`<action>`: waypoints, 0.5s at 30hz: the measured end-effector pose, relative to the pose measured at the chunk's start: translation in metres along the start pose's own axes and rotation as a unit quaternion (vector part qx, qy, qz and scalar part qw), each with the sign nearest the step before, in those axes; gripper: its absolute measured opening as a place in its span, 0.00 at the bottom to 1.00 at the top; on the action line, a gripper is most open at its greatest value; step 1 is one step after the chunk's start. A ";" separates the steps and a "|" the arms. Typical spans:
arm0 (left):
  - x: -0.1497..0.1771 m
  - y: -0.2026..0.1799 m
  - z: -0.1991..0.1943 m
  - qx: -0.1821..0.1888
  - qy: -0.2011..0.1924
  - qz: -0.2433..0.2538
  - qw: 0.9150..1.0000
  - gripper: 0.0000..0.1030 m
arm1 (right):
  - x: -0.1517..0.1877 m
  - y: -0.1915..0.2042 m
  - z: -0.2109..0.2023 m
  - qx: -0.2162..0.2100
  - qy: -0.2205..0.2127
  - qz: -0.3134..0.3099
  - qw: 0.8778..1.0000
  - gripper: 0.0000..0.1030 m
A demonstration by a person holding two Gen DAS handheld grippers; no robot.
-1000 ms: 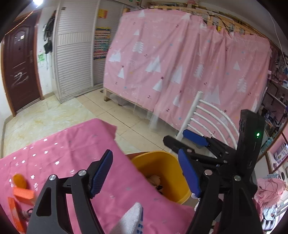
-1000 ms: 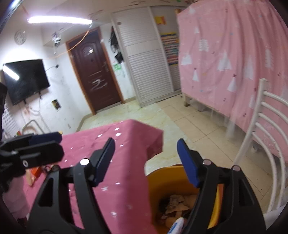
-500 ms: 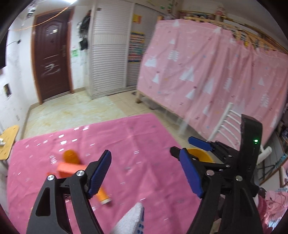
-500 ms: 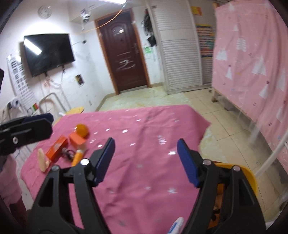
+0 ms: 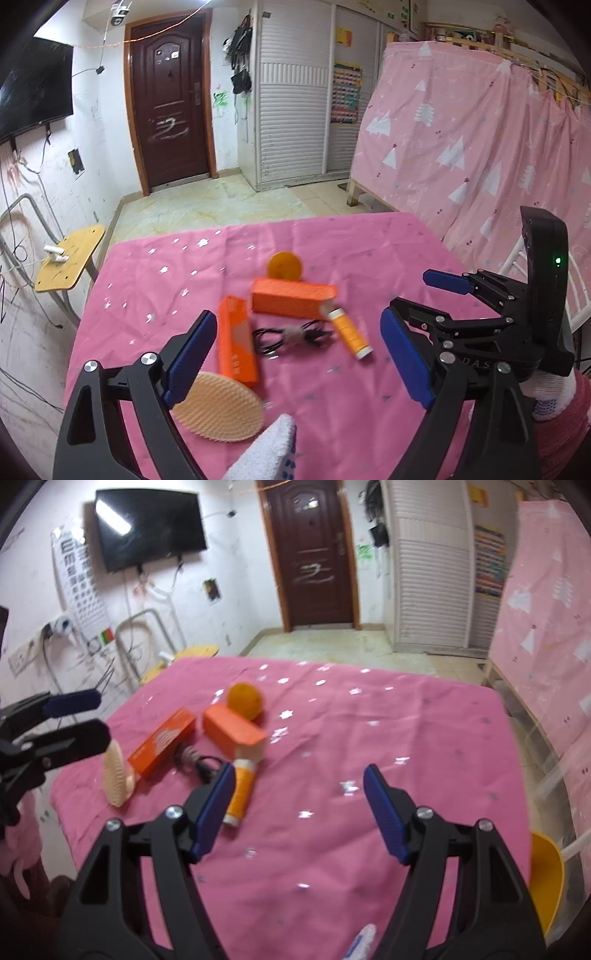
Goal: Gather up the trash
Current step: 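Move both open tools back over the table, then grasp the round beige brush with the left tool while the right tool grasps the orange thread spool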
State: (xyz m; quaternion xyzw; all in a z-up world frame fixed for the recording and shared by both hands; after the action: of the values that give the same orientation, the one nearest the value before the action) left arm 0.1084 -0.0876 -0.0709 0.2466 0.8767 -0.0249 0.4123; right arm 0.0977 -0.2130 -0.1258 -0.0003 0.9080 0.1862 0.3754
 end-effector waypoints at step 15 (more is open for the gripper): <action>0.054 0.040 0.021 0.011 0.031 -0.015 0.999 0.84 | 0.025 0.036 0.037 0.039 0.068 -0.079 0.994 0.48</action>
State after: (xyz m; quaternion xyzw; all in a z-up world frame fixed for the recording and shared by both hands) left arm 0.1120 -0.0358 -0.1186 0.2385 0.8921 -0.0327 0.3823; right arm 0.0995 -0.1632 -0.1548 -0.0702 0.9353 0.1197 0.3256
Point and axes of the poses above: each gripper's, at about its wrist camera, not at the fingertips, and z roughly the way its jaws point, y to its left, x to its underside, the point moved 9 cm from there along z, roughly the way its jaws point, and after that the axes turned 15 degrees about z, right-handed, at the moved point
